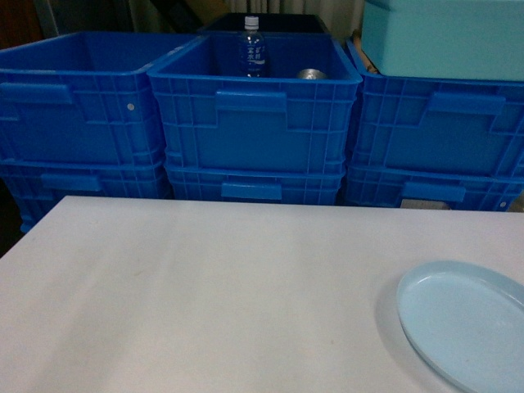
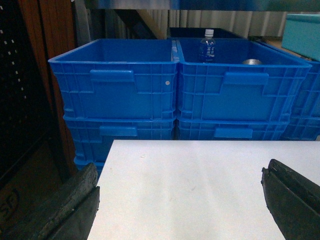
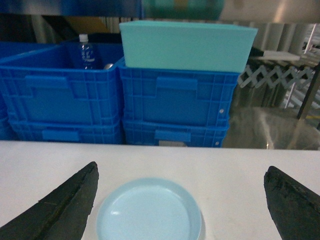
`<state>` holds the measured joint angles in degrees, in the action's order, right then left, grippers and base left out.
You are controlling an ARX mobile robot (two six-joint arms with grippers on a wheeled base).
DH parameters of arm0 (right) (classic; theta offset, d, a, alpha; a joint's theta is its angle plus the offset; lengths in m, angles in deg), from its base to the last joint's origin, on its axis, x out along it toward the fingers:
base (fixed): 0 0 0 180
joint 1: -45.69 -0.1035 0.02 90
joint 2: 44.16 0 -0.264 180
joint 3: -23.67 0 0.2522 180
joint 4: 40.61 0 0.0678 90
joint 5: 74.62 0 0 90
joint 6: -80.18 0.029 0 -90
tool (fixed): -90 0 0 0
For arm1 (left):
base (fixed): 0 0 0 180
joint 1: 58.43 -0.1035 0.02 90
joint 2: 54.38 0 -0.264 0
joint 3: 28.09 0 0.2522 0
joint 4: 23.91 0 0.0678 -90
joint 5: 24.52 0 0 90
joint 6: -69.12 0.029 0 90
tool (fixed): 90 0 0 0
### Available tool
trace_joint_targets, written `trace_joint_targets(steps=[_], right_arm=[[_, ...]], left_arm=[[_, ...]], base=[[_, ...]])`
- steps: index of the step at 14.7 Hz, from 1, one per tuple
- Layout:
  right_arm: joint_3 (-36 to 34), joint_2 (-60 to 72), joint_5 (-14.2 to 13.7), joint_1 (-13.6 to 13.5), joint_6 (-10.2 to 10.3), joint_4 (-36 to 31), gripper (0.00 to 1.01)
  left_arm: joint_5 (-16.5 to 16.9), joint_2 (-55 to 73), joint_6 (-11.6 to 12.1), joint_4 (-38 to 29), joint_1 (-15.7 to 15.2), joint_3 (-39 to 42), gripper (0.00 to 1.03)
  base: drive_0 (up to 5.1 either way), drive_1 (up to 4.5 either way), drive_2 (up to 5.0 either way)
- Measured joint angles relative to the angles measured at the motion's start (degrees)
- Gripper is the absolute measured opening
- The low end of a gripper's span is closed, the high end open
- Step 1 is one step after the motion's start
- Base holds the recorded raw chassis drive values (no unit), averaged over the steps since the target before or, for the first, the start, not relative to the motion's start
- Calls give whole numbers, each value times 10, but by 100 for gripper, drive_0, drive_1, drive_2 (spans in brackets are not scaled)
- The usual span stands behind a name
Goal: Place blue tray on left shelf second layer neatly
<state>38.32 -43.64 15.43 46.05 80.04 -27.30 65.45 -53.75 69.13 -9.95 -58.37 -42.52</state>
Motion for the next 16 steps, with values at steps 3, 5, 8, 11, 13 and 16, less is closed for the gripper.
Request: trace_joint_targets(steps=[3, 5, 8, 11, 13, 16], right_arm=[[0, 112, 18, 36, 1, -99, 98], [5, 215, 29, 42, 3, -163, 98], [97, 636, 50, 50, -11, -396, 98], [148, 824, 22, 50, -21, -486, 98], [174, 913, 9, 55, -34, -522, 98], [202, 1009, -7, 68, -55, -549, 98]], left_arm=[[0, 0, 0, 0, 0, 0, 98], [0, 0, 0, 0, 0, 0, 98], [0, 0, 0, 0, 0, 0, 98], [0, 0, 0, 0, 0, 0, 98], [0, 0, 0, 0, 0, 0, 98], [0, 0, 0, 0, 0, 0, 98]], base=[[0, 0, 0], [0, 0, 0], [0, 0, 0], [0, 0, 0], [0, 0, 0], [0, 0, 0]])
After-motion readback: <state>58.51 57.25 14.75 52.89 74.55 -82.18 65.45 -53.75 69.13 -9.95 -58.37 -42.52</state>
